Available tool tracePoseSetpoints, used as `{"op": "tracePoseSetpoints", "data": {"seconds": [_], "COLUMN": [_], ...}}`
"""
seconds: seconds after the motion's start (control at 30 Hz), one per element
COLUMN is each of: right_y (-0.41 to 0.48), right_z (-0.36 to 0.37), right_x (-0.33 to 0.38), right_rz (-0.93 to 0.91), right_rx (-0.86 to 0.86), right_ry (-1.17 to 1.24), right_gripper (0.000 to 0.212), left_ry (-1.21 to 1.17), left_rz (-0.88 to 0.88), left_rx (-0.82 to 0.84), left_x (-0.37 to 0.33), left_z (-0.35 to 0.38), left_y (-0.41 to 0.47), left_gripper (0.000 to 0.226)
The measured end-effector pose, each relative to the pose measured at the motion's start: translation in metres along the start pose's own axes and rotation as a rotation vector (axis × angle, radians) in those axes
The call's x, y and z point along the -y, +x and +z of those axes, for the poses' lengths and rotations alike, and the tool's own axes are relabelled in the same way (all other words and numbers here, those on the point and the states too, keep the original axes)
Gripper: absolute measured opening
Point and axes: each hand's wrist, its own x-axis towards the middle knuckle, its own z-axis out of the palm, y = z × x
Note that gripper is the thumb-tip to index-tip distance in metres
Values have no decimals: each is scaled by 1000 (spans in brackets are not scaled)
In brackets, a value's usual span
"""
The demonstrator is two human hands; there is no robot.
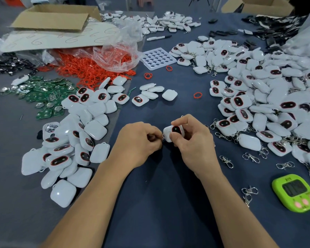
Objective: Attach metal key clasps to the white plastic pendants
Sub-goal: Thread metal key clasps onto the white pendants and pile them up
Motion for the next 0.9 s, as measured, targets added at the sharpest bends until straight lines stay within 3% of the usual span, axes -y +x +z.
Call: {"op": "tracePoseSetpoints", "data": {"seconds": [0.43, 0.9], "right_y": [1, 3], "right_z": [3, -6], "right_x": [4, 3], "right_rz": [-38, -26], "right_rx": [3, 103], "right_ry": [-108, -2], "right_gripper": [23, 31], "left_ry": [4, 43], "left_rz": [1, -44], "left_rx": [22, -49], "left_x": [1, -2], "left_z": [2, 6], "left_y": [1, -5], "left_gripper": [11, 5]}}
